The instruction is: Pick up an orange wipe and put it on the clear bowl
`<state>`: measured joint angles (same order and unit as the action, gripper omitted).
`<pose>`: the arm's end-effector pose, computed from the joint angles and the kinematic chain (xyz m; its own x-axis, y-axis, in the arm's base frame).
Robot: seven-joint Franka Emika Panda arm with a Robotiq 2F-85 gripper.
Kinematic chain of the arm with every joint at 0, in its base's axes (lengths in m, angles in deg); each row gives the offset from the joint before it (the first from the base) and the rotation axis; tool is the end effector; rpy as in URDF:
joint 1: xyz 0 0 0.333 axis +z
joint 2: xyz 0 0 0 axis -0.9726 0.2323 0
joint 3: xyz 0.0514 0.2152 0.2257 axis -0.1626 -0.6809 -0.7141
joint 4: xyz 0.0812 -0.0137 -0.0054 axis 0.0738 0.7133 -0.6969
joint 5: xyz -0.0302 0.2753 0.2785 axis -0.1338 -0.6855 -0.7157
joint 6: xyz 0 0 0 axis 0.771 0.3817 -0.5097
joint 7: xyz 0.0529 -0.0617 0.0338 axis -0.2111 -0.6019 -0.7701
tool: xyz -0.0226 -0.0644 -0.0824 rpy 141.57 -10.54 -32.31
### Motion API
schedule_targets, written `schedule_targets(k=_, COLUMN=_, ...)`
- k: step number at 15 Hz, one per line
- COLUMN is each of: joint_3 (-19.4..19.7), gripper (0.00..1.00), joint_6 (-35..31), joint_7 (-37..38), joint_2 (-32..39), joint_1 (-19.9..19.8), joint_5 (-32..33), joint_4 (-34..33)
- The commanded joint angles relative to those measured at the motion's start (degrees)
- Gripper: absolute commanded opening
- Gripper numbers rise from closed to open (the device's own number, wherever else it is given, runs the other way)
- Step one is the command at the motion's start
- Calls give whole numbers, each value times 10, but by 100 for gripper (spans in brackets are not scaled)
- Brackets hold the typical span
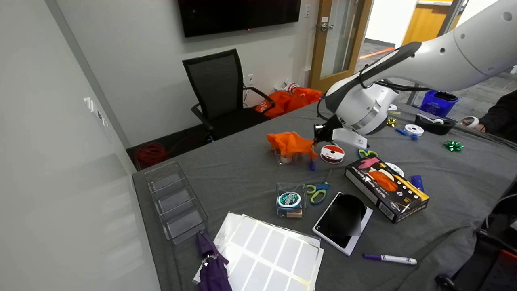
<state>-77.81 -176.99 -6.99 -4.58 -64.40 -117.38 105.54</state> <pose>0.6542 0.0039 0.1855 0.7487 -0.5611 0.3530 -0.4099 -0.8104 -0.4186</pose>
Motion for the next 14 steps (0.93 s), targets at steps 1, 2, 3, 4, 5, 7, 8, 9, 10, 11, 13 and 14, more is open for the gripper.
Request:
schedule_targets(k=1, joint_3=12, gripper=0, joint_6=8, joint_7=34, joint_2=-12, joint_1=13, joint_5=19, joint_4=3)
schedule_targets(k=2, joint_3=1, gripper=0, joint_6=9, joint_7=23, joint_2=-20, joint_1=5, joint_5=5, joint_4=-4)
schedule_targets(k=3, joint_3=-6, gripper=0, joint_6=12, joint_7=19, joint_2=-27, joint_1=1, joint_5=-6, joint_4=-8)
schedule_targets(k=4, joint_3=-12, gripper=0, joint_6=17, joint_7=21, joint_2=-35, joint_1=-3, joint_5=-16, joint_4=-14)
schedule_targets(k=5, joint_3=-16, gripper=0, joint_6=23, joint_7=29, joint_2=-43, joint_1=-5, joint_5=-25, joint_4=-20)
schedule_targets(k=7, joint_3=-1, gripper=0, joint_6=33, joint_7=73, joint_2=-55, joint_1=9, joint_5=-15, joint_4=-21)
schedule_targets(k=8, joint_3=8, gripper=0, joint_6=36, joint_7=101, joint_2=-58, joint_1=16, joint_5=-2, joint_4=-21)
schedule_targets(k=9, joint_3=12, gripper=0, joint_6=37, joint_7=121, joint_2=-60, joint_1=19, joint_5=8, joint_4=-21)
schedule_targets(k=10, joint_3=16, gripper=0, joint_6=35, joint_7=138, joint_2=-61, joint_1=21, joint_5=16, joint_4=-22)
schedule_targets(k=11, joint_3=18, gripper=0, joint_6=33, joint_7=151, joint_2=-59, joint_1=22, joint_5=23, joint_4=-22)
schedule_targets(k=13, joint_3=23, gripper=0, joint_6=31, joint_7=176, joint_2=-55, joint_1=25, joint_5=37, joint_4=-23)
schedule_targets(k=14, joint_3=26, gripper=0, joint_6=30, joint_7=188, joint_2=-52, joint_1=27, joint_5=44, joint_4=-23)
